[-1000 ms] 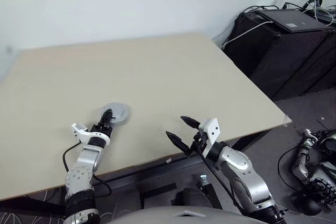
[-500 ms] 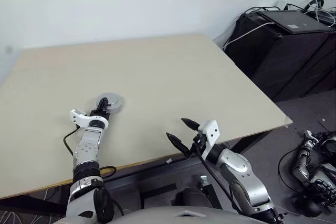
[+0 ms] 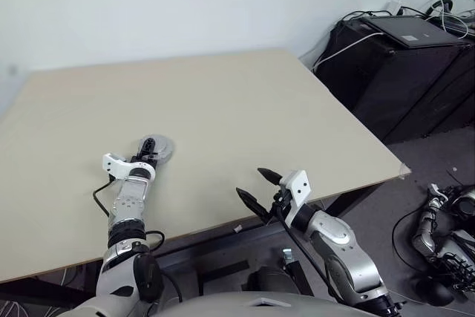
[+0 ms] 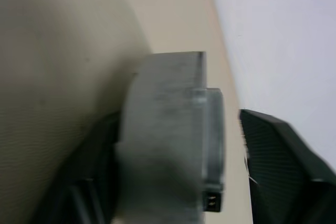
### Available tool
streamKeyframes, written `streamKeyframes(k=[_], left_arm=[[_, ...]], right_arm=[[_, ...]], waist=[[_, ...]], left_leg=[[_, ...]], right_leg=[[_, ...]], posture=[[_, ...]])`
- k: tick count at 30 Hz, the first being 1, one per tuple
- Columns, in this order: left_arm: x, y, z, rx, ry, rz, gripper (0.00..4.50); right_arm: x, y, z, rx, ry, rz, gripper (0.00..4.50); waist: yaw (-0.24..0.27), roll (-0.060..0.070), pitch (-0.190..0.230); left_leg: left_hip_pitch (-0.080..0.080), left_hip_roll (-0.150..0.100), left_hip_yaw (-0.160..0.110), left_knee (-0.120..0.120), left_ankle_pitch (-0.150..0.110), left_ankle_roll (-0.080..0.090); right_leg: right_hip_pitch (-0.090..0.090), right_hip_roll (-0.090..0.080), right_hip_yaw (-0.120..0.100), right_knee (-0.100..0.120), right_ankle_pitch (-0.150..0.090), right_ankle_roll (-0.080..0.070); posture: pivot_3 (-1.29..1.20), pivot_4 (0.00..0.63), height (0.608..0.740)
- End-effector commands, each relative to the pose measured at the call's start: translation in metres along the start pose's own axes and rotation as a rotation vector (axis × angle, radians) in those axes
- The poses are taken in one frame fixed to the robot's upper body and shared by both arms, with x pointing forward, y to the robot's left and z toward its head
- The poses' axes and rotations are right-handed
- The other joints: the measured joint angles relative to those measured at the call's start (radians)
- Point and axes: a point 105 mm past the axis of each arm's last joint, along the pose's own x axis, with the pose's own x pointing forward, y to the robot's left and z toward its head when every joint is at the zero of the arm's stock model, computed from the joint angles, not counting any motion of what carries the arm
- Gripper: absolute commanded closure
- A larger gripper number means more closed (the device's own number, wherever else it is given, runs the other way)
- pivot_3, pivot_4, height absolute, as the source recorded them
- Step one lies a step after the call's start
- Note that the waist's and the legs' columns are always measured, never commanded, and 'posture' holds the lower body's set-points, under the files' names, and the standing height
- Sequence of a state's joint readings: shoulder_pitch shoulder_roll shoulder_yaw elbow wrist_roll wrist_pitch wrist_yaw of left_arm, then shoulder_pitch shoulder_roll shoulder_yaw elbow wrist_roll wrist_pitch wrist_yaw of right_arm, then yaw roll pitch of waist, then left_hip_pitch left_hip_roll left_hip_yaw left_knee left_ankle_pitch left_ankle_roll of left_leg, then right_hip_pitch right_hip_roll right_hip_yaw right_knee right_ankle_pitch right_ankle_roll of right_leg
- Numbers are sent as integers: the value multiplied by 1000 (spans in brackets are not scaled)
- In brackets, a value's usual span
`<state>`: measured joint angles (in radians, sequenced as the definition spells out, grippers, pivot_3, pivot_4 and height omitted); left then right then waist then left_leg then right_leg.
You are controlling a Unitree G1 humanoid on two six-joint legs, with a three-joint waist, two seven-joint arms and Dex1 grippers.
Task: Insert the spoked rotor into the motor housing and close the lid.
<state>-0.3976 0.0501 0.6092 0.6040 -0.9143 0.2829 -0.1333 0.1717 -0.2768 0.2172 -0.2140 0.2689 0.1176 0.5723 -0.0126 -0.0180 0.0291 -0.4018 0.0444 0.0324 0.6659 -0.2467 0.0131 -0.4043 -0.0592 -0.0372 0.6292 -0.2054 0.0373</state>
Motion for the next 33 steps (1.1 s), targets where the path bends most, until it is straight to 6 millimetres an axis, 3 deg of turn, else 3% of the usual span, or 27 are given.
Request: streamKeyframes(k=[1,7,16,21,27,33], left_arm=[[-5,-6,10,28,-20,-23,32],[-22,3,3,76,49,-21,32],[-77,13,-31,402,354,-127,32],[-104,18,-44,680,459,-215,32],[-127,9,-59,902,428,-346,32],[-147,-9,-64,1120,215,-452,32]], right_arm=[[2,-2,11,-25,-34,-2,0],[4,-3,9,-24,-26,-2,0],[5,-2,5,2,-12,0,0],[6,2,4,10,-8,16,0],[4,5,3,8,-14,14,0],[-5,4,3,-21,-54,-67,0]], waist=[[-4,0,0],[-13,0,-1],[-15,7,-5],[-11,13,-9],[-6,16,-10],[1,17,-9]], left_leg=[[2,0,0,0,0,0],[8,1,1,-2,0,0],[8,1,3,-3,-1,-1],[9,1,4,-3,-4,-7],[8,1,3,-5,-5,-7],[7,1,3,-5,-6,-8]], right_leg=[[1,0,0,0,0,0],[6,0,1,0,0,0],[3,-1,2,-1,-1,-1],[-2,-2,2,0,-1,-1],[-5,-3,3,0,-1,-1],[-7,-4,4,-1,-1,-2]], posture=[[0,0,740],[0,0,740],[0,0,740],[0,0,740],[0,0,740],[0,0,740]])
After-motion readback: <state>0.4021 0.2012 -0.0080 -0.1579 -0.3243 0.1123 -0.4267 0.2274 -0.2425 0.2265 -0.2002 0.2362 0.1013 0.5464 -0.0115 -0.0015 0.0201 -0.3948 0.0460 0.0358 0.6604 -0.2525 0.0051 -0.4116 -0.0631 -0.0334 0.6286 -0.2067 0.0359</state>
